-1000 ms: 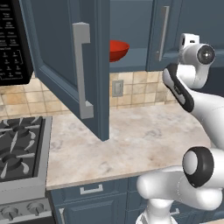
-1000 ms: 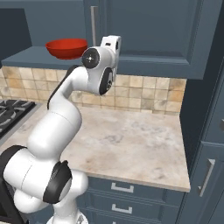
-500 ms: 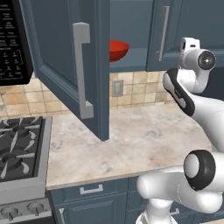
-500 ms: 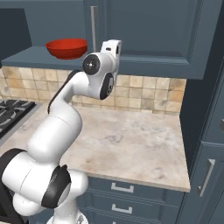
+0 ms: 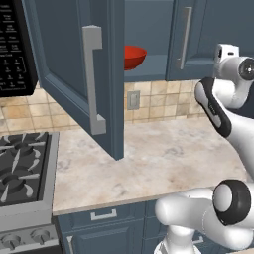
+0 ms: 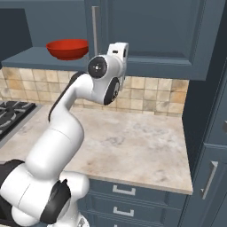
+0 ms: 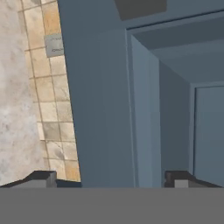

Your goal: Open the cabinet. Pick the bowls from the counter and place them in the cabinet. Then close the cabinet.

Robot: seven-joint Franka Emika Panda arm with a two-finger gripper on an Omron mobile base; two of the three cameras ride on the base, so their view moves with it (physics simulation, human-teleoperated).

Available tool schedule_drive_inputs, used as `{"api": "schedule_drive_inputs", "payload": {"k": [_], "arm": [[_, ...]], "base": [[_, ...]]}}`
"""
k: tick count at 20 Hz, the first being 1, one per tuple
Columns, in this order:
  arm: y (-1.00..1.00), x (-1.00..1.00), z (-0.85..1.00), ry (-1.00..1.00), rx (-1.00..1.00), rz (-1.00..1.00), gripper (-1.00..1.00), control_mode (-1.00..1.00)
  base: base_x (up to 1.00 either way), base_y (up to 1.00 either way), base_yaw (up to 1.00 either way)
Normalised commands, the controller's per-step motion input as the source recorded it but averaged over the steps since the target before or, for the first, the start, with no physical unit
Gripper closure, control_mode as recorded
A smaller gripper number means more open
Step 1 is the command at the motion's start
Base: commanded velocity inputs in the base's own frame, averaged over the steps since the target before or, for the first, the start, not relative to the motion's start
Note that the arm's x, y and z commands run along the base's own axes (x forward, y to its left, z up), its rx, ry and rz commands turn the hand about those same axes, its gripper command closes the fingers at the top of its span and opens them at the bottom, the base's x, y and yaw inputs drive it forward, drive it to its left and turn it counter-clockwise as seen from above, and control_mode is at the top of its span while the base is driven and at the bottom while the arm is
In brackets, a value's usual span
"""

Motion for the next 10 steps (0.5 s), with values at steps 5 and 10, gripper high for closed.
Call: {"api": "schedule_drive_inputs", "payload": {"k": [5,10], "arm": [[-0.13,-0.78,0.01,0.00,-0.01,0.00,-1.00,-1.00],[-0.01,-0.80,0.12,0.00,-0.03,0.00,-1.00,-1.00]], "base": [[0.00,0.00,0.00],[0.00,0.00,0.00]]}}
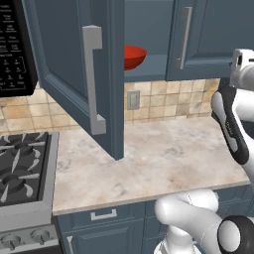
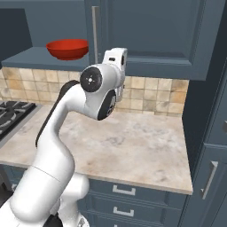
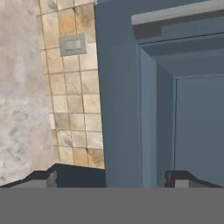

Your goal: Open the cabinet. Pick the bowls from the counter and place them in the cabinet. Then close the cabinet.

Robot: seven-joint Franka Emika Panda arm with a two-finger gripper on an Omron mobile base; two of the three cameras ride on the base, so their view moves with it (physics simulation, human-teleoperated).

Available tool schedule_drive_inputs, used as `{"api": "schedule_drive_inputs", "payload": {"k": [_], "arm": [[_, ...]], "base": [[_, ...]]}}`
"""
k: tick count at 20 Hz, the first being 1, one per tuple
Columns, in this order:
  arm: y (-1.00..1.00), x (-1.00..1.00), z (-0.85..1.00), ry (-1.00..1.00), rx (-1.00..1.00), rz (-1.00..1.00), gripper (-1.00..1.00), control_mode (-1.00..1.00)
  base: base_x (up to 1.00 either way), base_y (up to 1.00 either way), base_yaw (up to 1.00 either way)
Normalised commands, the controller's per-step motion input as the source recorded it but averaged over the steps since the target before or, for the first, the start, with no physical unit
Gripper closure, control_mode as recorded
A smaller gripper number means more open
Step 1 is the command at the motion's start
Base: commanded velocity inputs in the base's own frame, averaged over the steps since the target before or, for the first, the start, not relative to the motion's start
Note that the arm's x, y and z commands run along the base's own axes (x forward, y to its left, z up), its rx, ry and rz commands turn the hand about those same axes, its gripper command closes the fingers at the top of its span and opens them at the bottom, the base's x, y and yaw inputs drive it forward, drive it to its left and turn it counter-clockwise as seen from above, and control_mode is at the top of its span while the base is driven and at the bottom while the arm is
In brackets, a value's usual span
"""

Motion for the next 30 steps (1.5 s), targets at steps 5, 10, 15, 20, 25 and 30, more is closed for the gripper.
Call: {"api": "schedule_drive_inputs", "payload": {"k": [5,10,15,20,25,30], "arm": [[0.00,-0.60,0.19,0.00,-0.06,0.00,-1.00,-1.00],[0.02,-0.59,0.12,0.00,-0.07,0.00,-1.00,-1.00],[0.11,-0.68,0.03,0.01,-0.05,0.00,-1.00,-1.00],[0.35,-0.68,0.02,0.04,-0.03,0.00,-1.00,-1.00],[0.44,-0.64,0.16,0.09,0.00,0.00,-1.00,-1.00],[0.39,-0.48,0.26,0.14,0.00,0.00,-1.00,-1.00]], "base": [[0.00,0.00,0.00],[0.00,0.00,0.00],[0.00,0.00,0.00],[0.00,0.00,0.00],[0.00,0.00,0.00],[0.00,0.00,0.00]]}}
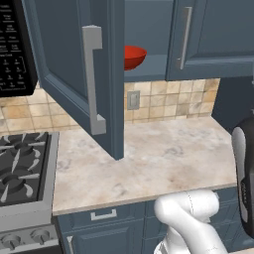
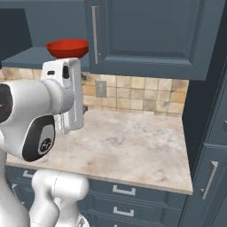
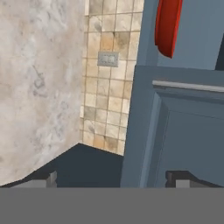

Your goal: Open the cabinet. Pick the bowls from the counter and place them in the cabinet. Then close the cabinet.

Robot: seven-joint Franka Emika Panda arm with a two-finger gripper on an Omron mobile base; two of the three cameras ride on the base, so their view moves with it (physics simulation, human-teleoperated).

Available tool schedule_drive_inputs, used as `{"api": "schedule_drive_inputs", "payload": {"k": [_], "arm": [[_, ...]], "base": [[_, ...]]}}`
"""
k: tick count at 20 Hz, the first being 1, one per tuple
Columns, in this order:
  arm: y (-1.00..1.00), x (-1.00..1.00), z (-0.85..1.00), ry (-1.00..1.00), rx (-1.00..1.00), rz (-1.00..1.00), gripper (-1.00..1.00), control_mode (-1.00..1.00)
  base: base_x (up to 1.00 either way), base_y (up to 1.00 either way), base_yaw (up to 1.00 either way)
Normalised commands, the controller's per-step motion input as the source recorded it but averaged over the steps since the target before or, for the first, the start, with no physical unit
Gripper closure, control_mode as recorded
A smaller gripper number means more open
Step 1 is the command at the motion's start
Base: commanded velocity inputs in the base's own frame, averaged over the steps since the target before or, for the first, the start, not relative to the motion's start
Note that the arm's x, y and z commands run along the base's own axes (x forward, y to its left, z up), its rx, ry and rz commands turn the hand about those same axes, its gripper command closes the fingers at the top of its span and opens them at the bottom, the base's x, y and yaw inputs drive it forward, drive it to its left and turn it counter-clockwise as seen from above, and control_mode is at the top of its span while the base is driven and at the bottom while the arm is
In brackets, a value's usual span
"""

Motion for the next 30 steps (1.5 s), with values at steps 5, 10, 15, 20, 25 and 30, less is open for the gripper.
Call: {"api": "schedule_drive_inputs", "payload": {"k": [5,10,15,20,25,30], "arm": [[0.50,-0.27,0.17,0.11,-0.01,0.00,-1.00,-1.00],[0.58,-0.08,0.01,0.02,-0.04,0.00,-1.00,-1.00],[0.46,-0.22,0.00,-0.01,-0.06,0.00,-1.00,-1.00],[0.39,-0.26,0.00,-0.03,-0.07,0.00,-1.00,-1.00],[0.35,-0.23,0.00,-0.06,-0.07,0.00,-1.00,-1.00],[0.32,-0.14,0.00,-0.11,-0.08,0.00,-1.00,-1.00]], "base": [[0.00,0.00,0.00],[0.00,0.00,0.00],[0.00,0.00,0.00],[0.00,0.00,0.00],[0.00,0.00,0.00],[0.00,0.00,0.00]]}}
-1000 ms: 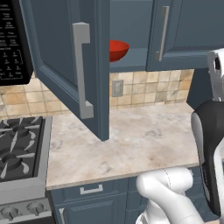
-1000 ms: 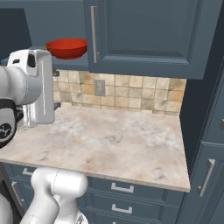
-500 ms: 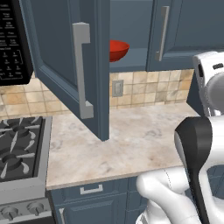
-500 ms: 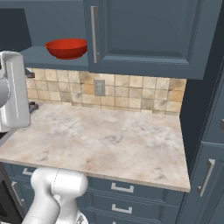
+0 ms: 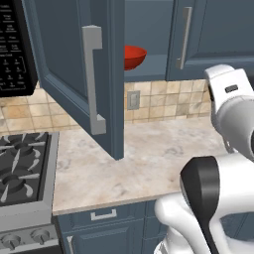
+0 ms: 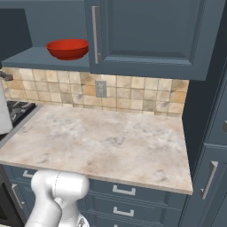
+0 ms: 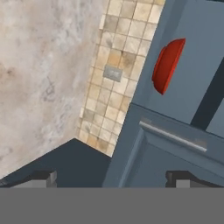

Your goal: Open the cabinet. Pick the bowls from the counter and place them in the cabinet. Then close the cabinet.

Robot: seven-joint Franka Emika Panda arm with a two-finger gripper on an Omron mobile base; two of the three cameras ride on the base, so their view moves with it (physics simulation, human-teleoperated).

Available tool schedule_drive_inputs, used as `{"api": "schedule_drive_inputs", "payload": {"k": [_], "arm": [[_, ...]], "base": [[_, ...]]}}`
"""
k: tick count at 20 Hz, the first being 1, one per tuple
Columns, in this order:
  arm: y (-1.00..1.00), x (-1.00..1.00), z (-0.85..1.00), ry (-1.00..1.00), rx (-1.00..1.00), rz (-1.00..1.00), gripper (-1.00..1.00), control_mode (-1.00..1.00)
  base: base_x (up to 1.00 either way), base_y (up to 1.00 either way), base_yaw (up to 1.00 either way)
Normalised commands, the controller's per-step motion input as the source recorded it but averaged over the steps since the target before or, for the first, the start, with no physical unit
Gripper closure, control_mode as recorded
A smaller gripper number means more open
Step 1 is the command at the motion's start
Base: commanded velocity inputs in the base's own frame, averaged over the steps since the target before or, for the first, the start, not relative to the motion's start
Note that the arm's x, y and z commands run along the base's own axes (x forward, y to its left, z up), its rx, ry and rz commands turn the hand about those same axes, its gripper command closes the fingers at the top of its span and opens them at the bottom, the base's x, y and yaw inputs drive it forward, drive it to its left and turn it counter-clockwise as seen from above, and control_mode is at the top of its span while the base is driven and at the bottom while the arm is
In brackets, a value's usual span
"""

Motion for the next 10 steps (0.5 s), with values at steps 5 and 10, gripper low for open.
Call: {"api": "schedule_drive_inputs", "payload": {"k": [5,10], "arm": [[0.29,-0.17,0.00,-0.12,-0.08,0.00,-1.00,-1.00],[0.28,-0.25,0.00,-0.12,-0.09,0.00,-1.00,-1.00]], "base": [[0.00,0.00,0.00],[0.00,0.00,0.00]]}}
